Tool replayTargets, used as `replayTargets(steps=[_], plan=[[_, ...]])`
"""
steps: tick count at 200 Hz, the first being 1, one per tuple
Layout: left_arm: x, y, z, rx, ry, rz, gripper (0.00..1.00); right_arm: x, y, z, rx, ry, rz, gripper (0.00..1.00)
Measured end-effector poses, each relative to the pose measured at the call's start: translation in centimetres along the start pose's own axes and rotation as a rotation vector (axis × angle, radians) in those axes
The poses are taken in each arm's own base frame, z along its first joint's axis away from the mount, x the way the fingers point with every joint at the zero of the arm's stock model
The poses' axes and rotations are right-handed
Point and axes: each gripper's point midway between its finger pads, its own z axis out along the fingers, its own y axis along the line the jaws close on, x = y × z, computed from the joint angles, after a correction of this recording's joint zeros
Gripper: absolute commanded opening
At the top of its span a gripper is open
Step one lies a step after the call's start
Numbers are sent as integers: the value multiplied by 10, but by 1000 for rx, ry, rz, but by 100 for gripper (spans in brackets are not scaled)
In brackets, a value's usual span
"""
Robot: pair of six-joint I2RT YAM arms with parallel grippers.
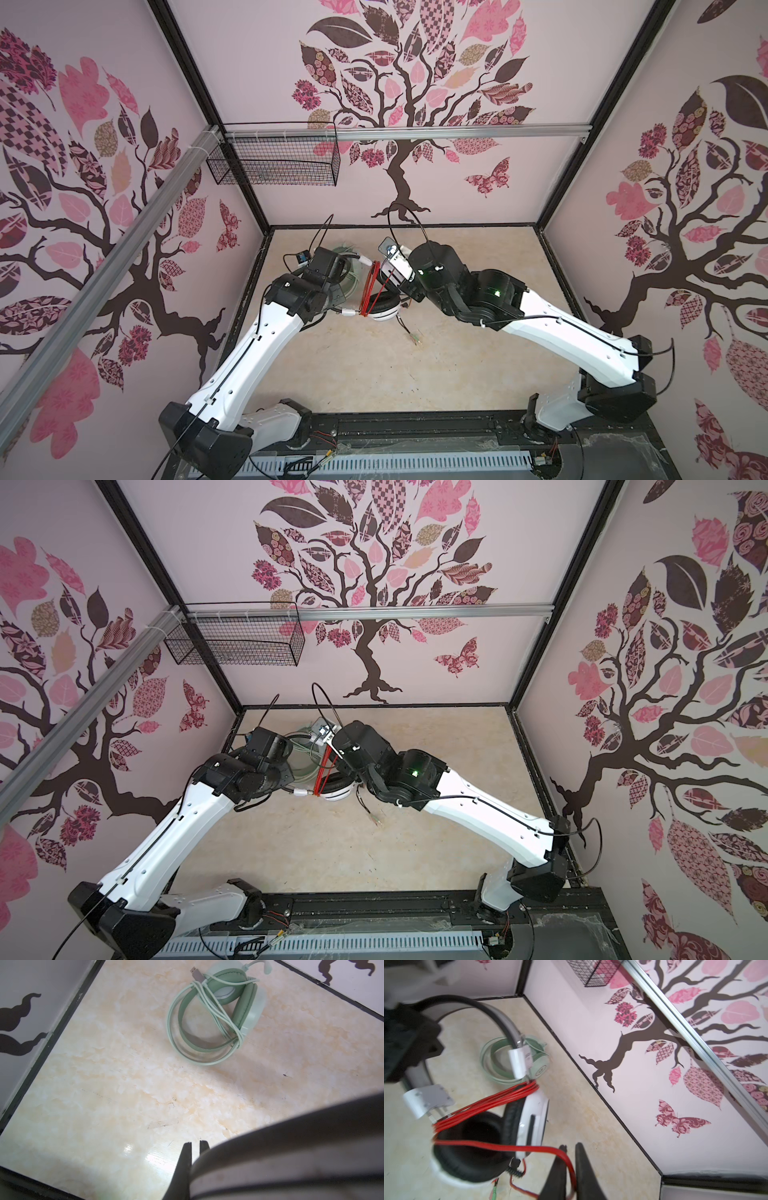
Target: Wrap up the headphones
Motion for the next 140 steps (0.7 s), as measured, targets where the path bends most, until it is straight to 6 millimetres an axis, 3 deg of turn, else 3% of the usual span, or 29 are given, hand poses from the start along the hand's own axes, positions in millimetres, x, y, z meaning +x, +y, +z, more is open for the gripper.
replayTargets(steps=[7, 19, 48, 63, 86, 102, 124, 140], plan=[[1, -1, -1, 7, 6, 14, 0, 2, -9, 11, 22, 9, 13, 59], [4, -3, -3, 26, 18, 43, 0, 7, -29, 32, 54, 38, 58, 68], [11, -8, -6, 74, 53, 98, 0, 32, -71, 65, 68, 104, 207, 76], [17, -11, -7, 99, 84, 124, 0, 45, -75, 69, 31, 133, 262, 77], [25, -17, -9, 143, 122, 142, 0, 61, -53, 72, -60, 172, 310, 77], [29, -18, -12, 161, 139, 142, 0, 87, -25, 71, -139, 219, 339, 78], [34, -16, -18, 173, 154, 124, 0, 141, 16, 48, -251, 301, 386, 79], [37, -12, -23, 174, 166, 87, 0, 166, 30, 23, -302, 315, 444, 79]])
